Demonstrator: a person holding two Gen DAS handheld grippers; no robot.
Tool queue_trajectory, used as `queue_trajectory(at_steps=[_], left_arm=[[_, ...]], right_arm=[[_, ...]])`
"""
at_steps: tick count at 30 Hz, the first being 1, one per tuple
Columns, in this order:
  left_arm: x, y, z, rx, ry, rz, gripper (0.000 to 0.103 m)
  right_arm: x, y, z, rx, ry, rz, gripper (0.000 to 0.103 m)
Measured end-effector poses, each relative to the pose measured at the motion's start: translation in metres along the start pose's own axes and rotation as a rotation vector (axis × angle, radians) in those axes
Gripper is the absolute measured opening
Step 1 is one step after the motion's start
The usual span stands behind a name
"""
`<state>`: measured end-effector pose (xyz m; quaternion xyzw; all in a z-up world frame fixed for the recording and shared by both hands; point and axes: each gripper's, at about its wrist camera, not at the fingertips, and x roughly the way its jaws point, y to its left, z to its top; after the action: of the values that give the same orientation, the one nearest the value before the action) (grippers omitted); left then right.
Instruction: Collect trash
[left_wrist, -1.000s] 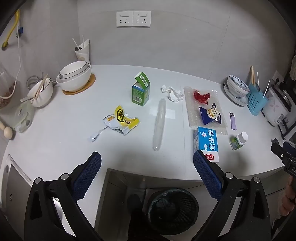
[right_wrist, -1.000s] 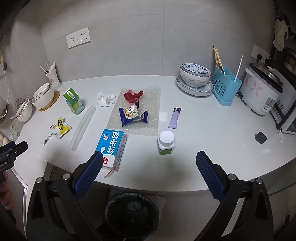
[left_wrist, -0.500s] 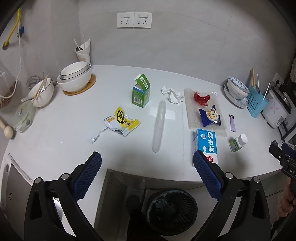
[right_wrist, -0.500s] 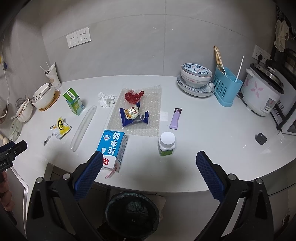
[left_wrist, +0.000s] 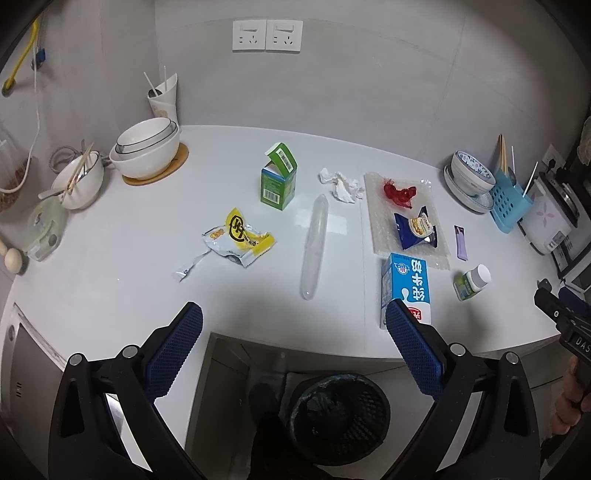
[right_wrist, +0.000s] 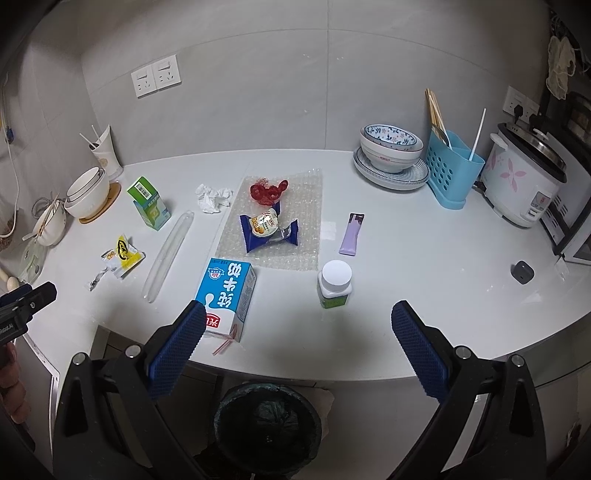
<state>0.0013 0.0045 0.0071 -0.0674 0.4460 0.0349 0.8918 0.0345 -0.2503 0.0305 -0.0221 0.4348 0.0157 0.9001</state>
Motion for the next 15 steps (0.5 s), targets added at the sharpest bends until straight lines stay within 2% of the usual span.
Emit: queue_trajectory(at_steps=[15], left_arm=[[-0.0028, -0.0025, -0.0039, 0.000, -0.001, -0.009, 0.097]], right_arm=[[-0.0027, -0.0034, -0.0007, 0.016, -0.005, 0.002, 0.096]])
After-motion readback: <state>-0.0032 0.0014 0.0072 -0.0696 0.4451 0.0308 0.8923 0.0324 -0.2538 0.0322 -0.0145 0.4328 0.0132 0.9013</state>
